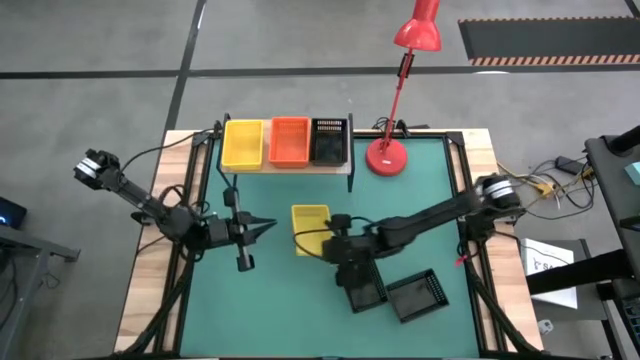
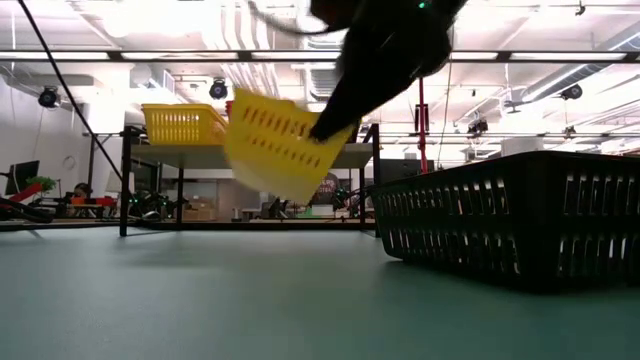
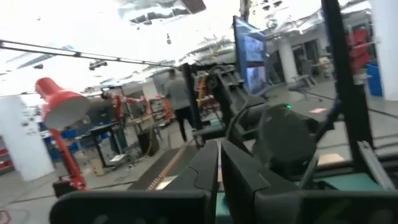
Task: Stack baskets on shelf by color
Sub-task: Stack the yellow bin on top of the stacked yellow bins on the shelf
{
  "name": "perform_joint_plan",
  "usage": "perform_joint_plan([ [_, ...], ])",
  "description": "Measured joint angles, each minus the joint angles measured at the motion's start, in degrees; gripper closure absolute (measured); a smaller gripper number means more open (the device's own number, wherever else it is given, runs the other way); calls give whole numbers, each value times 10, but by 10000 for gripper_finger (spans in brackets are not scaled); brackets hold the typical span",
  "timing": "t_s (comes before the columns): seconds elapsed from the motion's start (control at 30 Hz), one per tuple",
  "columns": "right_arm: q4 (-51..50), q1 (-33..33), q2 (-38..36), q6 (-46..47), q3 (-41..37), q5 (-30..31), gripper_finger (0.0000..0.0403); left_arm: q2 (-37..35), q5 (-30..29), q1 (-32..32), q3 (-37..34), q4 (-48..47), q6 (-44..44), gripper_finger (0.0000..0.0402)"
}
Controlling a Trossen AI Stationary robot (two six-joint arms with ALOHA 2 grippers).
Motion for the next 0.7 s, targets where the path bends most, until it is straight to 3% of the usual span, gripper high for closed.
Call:
perform_joint_plan([
  [0.4,-16,-23,130,-78,113,-5,385,47,1,-9,-2,-38,-118,398],
  [0.7,-49,-26,129,-108,126,-4,296,65,0,-9,4,-38,-131,398],
])
